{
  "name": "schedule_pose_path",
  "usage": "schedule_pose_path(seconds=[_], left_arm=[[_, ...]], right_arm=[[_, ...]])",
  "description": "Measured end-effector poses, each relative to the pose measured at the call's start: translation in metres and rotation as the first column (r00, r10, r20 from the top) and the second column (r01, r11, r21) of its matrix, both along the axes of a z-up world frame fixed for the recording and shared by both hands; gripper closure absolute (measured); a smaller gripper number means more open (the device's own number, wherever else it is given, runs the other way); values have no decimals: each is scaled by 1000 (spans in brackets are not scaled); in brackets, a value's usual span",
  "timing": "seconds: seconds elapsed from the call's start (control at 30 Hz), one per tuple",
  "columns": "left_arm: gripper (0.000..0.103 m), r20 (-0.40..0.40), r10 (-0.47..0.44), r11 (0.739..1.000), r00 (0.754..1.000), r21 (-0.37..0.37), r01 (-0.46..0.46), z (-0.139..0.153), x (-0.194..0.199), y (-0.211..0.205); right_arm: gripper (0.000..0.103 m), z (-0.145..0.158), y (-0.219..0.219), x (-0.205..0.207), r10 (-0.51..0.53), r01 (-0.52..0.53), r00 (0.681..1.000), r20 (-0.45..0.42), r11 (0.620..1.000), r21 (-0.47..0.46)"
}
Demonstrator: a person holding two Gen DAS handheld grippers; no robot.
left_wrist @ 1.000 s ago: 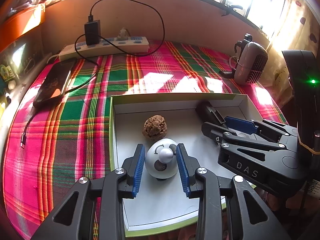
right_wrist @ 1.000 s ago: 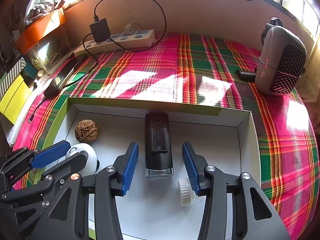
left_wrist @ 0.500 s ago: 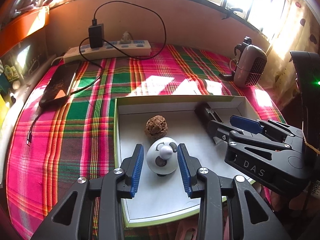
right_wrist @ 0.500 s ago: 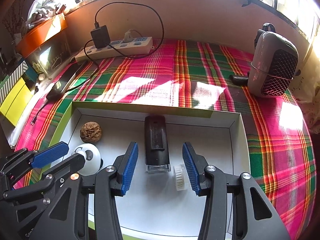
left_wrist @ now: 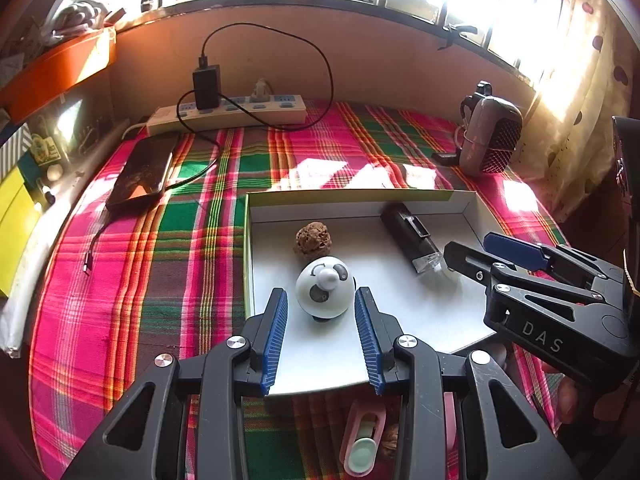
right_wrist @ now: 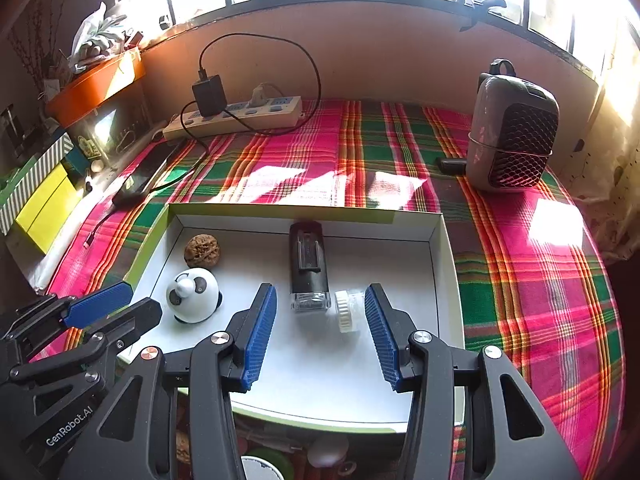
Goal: Organize objects
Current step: 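Lower and release the black device with the right gripper while the left releases the grey figure, then withdraw both grippers from the tray back toward the remaining items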
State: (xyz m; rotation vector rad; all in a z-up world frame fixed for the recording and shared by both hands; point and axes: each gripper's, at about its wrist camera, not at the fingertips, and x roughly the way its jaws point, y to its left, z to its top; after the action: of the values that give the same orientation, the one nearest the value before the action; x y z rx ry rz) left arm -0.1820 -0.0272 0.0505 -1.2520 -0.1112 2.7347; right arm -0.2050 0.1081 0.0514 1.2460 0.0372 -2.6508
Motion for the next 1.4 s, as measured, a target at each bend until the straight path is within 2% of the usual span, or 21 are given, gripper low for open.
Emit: schedule_pose_path(seconds=[0.4, 0.77, 1.2, 1.4], left_arm=[[70, -37, 53, 998, 998, 27, -52, 7, 37, -13], [70, -8, 67, 995, 998, 69, -67, -11, 64, -28], [70, 23, -28, 990, 999, 142, 24, -22, 79, -21], [70, 25, -81, 987, 996, 140, 76, -23, 81, -8]], right_arm=[[55, 6, 24, 45, -33, 32, 999, -32, 999, -15], [55, -9, 54, 79, -87, 87, 996, -27, 996, -17], [55, -26, 67, 94, -72, 72, 997, -8, 997, -29], [55, -29, 64, 95, -43, 43, 999, -6, 999, -28]])
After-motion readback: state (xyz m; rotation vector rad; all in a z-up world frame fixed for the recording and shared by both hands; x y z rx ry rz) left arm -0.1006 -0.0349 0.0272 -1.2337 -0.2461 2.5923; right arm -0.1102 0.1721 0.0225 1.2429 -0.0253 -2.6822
